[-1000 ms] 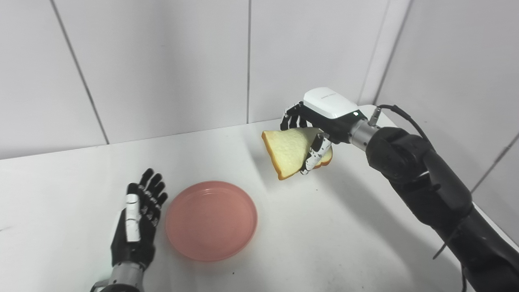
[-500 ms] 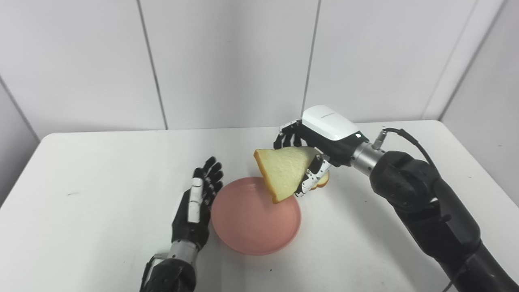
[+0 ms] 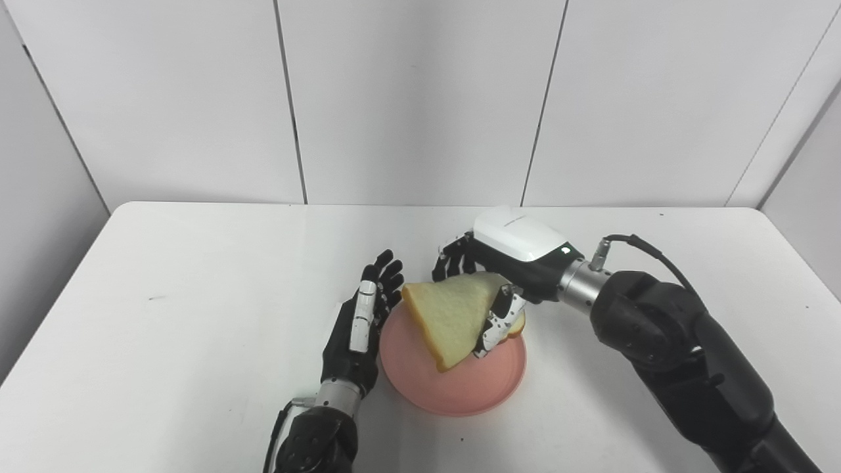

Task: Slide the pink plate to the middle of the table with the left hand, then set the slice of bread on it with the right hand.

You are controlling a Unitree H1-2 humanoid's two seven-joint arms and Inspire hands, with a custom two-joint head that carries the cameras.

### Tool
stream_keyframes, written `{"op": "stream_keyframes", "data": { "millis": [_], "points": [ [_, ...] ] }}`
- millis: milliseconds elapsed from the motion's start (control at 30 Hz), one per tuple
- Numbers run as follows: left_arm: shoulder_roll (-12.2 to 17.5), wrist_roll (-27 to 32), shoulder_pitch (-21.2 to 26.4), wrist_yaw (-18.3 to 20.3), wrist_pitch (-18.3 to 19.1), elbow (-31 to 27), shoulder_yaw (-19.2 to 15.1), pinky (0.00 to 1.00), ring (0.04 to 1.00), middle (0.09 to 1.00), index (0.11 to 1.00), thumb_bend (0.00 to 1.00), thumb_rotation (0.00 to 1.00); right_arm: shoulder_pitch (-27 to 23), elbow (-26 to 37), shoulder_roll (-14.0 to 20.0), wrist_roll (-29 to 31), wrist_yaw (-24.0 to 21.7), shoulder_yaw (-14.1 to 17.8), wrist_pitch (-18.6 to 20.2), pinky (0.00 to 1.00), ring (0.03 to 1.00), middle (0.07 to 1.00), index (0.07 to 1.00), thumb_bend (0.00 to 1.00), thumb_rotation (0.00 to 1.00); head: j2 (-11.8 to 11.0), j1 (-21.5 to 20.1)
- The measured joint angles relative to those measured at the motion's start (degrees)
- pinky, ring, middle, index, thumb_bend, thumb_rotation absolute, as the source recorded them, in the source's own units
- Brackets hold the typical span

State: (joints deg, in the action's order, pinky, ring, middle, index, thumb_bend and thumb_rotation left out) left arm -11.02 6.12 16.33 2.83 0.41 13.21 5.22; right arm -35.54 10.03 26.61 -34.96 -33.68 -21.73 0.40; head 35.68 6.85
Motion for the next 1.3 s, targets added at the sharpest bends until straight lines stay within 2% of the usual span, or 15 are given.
{"op": "stream_keyframes", "data": {
  "millis": [133,300,567,767,1033,1067,1100,1167,1233,1300],
  "points": [
    [-0.03,-0.75,0.06,-0.65,-0.09,0.1,0.27,0.96,0.95,0.937,0.917,0.74,0.97,0.25,-2.1,-0.38,0.18,0.04,-0.24,-0.84,0.35,0.421,0.438,0.52,0.52,0.0,-0.09,0.35],
    [-0.06,-0.8,0.13,-1.06,-0.62,0.42,0.28,0.96,0.955,0.944,0.917,0.74,0.97,0.81,-4.94,-0.49,-0.1,0.78,-1.18,-3.63,0.37,0.438,0.45,0.514,0.52,0.0,-0.18,0.36],
    [-0.1,-0.79,0.31,-1.21,-1.75,1.17,0.35,0.97,0.958,0.944,0.915,0.74,0.97,1.02,-8.86,-0.92,-2.73,1.16,-2.06,-5.49,0.35,0.417,0.44,0.514,0.52,0.0,-0.26,0.0],
    [-0.11,-0.79,0.36,-1.61,-1.75,1.18,0.44,0.96,0.954,0.943,0.92,0.73,0.98,1.02,-9.56,-1.21,-4.3,1.14,-2.47,-5.52,0.34,0.407,0.434,0.518,0.52,0.0,-0.26,-0.17],
    [-0.11,-0.79,0.37,-1.87,-1.74,1.18,0.51,0.98,0.95,0.938,0.915,0.73,0.98,1.02,-10.87,-1.92,-5.08,1.14,-2.56,-5.57,0.41,0.481,0.457,0.526,0.52,0.01,-0.18,-0.79],
    [-0.11,-0.79,0.37,-1.87,-1.75,1.18,0.51,0.98,0.952,0.941,0.917,0.73,0.98,1.02,-11.26,-2.05,-5.18,1.18,-2.57,-5.62,0.44,0.515,0.538,0.508,0.52,0.09,-0.18,-0.79],
    [-0.11,-0.79,0.37,-1.86,-1.76,1.18,0.53,0.98,0.951,0.941,0.916,0.73,0.98,1.08,-11.58,-2.1,-5.6,1.8,-2.66,-5.84,0.46,0.535,0.574,0.501,0.51,0.13,-0.18,-0.88],
    [-0.11,-0.79,0.37,-1.87,-1.8,1.18,0.52,0.97,0.948,0.939,0.913,0.74,0.97,1.11,-11.74,-2.1,-6.21,2.95,-2.67,-6.65,0.48,0.56,0.599,0.497,0.51,0.16,-0.09,-0.96],
    [-0.11,-0.79,0.37,-1.91,-1.8,1.19,0.51,0.96,0.946,0.935,0.912,0.74,0.97,1.11,-11.74,-2.09,-6.61,3.51,-2.68,-7.1,0.54,0.619,0.644,0.639,0.64,0.39,-0.09,-0.96],
    [-0.11,-0.81,0.37,-1.95,-1.8,1.18,0.51,0.96,0.943,0.93,0.909,0.74,0.97,1.17,-11.69,-2.08,-7.04,3.74,-2.71,-7.29,0.6,0.656,0.674,0.677,0.68,0.49,-0.17,-1.31]
  ]
}}
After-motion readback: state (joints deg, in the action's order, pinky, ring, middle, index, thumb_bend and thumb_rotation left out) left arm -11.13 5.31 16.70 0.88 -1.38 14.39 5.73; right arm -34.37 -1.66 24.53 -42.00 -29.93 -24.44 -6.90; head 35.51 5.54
